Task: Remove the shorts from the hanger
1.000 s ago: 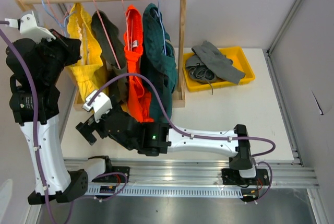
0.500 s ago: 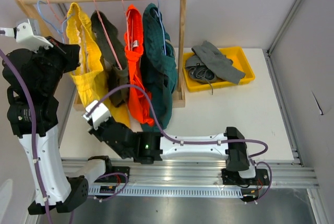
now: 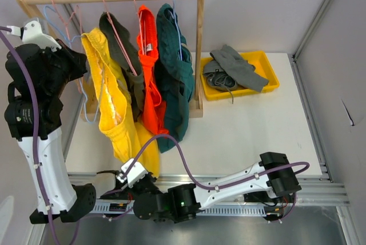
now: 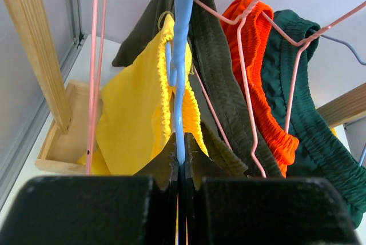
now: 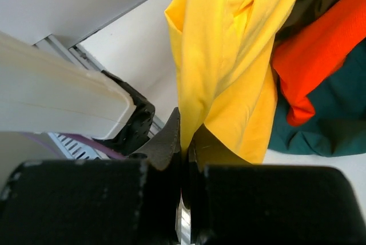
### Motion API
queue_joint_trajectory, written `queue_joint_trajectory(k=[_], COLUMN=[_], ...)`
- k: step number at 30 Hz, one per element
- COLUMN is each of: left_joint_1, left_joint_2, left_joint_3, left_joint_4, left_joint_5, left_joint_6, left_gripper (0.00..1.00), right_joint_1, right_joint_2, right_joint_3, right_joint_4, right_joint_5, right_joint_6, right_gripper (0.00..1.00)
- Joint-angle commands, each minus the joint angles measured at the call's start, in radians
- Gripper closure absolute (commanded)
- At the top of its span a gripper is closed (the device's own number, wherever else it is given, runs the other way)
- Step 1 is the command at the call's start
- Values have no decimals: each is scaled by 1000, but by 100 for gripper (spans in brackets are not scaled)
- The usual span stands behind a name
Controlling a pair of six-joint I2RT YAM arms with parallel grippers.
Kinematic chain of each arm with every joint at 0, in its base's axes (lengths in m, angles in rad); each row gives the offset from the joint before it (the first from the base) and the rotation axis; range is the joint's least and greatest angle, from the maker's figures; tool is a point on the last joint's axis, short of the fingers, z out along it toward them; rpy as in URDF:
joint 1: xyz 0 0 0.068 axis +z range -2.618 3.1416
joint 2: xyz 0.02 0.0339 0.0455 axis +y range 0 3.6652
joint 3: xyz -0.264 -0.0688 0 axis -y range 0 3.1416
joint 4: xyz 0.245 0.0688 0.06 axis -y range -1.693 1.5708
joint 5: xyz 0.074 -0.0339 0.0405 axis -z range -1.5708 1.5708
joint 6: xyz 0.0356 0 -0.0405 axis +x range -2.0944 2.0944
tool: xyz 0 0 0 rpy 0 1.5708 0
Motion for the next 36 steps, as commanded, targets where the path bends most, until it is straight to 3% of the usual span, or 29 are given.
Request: queue_joint_trajectory(k=[1,6,10,13,16,19,22,23,28,36], left_joint_1=[4,4,4,-19,-59,-120,-142,-144,-156,-184], left_joint_2=[-36,-223,-346,-415,-409,-400,-409,-421,-501,-557], left_joint_3=[-15,-246,-381,-423,-371,-339,-363,-436,-627,-690], left_joint_4=[278,199,88,57,-9,-70,-117,-122,-170,-369], left_joint_5=[-14,49,11,-41,-87,-84,-17,27,80,58], left_joint_6=[14,-38,-71,-77,-87,-106,-161,-176,-236,-236], left_gripper=[100,100,100,100,100,100,100,100,100,100], right_joint_1=[2,-152,-293,-368,-384,-384,-403,-410,-433,-495], right_joint_2=[-13,43,158,201,159,30,-16,-27,-4,62], right_joint_3=[8,181,524,635,539,245,149,131,192,350], right_joint_4=[16,79,-60,-183,-186,-76,-64,-64,-79,-107], right_joint_5=[-24,-130,-302,-351,-351,-348,-342,-347,-356,-422], right_joint_6=[39,-136,-205,-169,-133,-57,-14,-15,-98,-152], right_gripper=[100,100,100,100,100,100,100,100,100,100])
